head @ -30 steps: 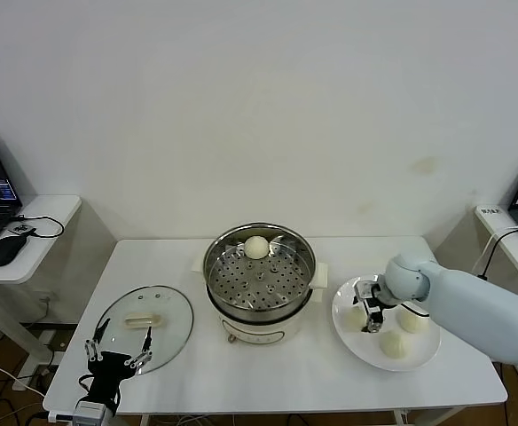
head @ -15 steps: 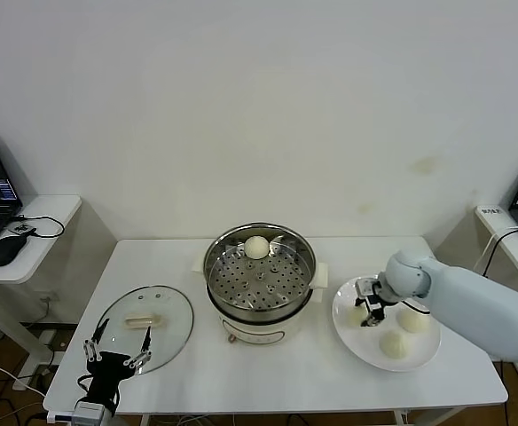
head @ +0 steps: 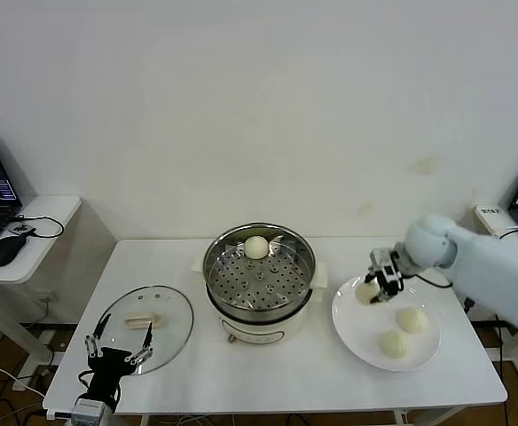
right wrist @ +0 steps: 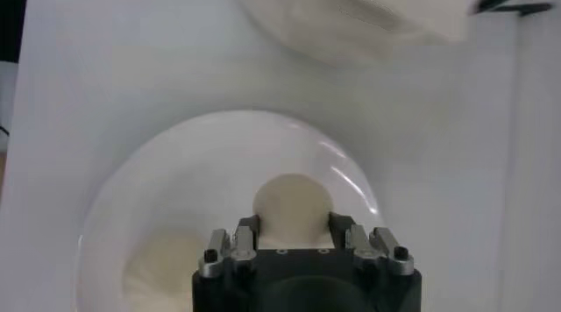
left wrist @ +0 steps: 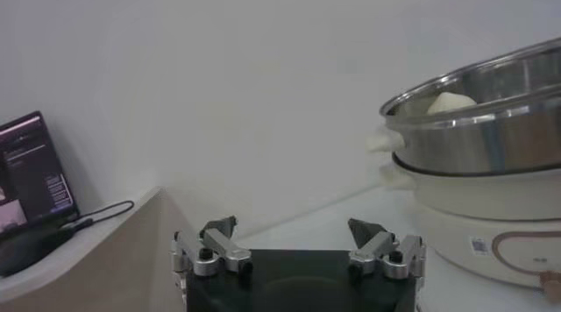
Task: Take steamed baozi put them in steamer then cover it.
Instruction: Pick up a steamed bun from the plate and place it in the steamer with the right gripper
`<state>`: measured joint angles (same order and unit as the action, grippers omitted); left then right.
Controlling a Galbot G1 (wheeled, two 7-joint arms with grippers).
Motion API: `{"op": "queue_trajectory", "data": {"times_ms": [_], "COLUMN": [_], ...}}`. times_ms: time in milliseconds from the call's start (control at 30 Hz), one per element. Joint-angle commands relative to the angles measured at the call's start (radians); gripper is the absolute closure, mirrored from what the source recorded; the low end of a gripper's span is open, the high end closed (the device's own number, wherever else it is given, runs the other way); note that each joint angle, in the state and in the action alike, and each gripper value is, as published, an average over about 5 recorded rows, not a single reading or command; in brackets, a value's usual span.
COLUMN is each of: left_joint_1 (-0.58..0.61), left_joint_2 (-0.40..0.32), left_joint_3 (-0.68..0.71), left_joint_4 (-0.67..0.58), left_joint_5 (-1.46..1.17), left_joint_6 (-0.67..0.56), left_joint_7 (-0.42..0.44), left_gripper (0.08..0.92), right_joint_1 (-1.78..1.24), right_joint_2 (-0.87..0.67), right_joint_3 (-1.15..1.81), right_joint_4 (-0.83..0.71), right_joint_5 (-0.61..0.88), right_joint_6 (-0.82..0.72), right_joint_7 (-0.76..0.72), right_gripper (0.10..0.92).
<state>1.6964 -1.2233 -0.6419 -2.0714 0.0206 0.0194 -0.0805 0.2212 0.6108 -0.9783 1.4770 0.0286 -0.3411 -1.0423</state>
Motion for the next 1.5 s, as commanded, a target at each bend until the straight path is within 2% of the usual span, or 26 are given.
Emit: {"op": "queue_trajectory", "data": {"times_ms": [33,233,400,767,1100,1500], "left_joint_1": [-0.001,-0.003,-0.005,-0.011,-0.021,-0.023], "left_joint_2": [0.005,0.015,0.02,0.023,0.018,0.022], "left_joint_3": [0.001,-0.002,-0.006,-0.03,-0.028,-0.032], "left_joint_4": [-0.001,0.0,0.001,0.0,0.016,0.016], "left_joint_5": [-0.002,-0.009,-0.016,-0.029,-0.03,-0.031], "left_joint_6": [0.0,-0.001,-0.002,-0.001,-0.002,-0.005], "left_joint_7": [0.001,0.002,0.002,0.004,0.006,0.007], "left_gripper": [0.177,0.177,0.177,0.177,0.177,0.177], "right_joint_1": [0.445,0.557,0.514,0.317,0.213,0.153], "right_joint_2": [0.003,0.158,0.315,0.627,0.72,0.76], "right_joint_3": [-0.21,-0.264,-0.264,-0.234,-0.223,-0.206], "right_joint_4": [0.057,0.057,0.019,-0.194,-0.315,-0.369], "right_joint_5": [0.226,0.372,0.477,0.498,0.473,0.444], "right_joint_6": [-0.027,-0.095,-0.16,-0.196,-0.219,-0.244], "right_joint_7": [-0.01,0.041,0.11,0.169,0.21,0.239], "right_gripper": [0.508,0.502,0.499,0.499,0.499,0.499]}}
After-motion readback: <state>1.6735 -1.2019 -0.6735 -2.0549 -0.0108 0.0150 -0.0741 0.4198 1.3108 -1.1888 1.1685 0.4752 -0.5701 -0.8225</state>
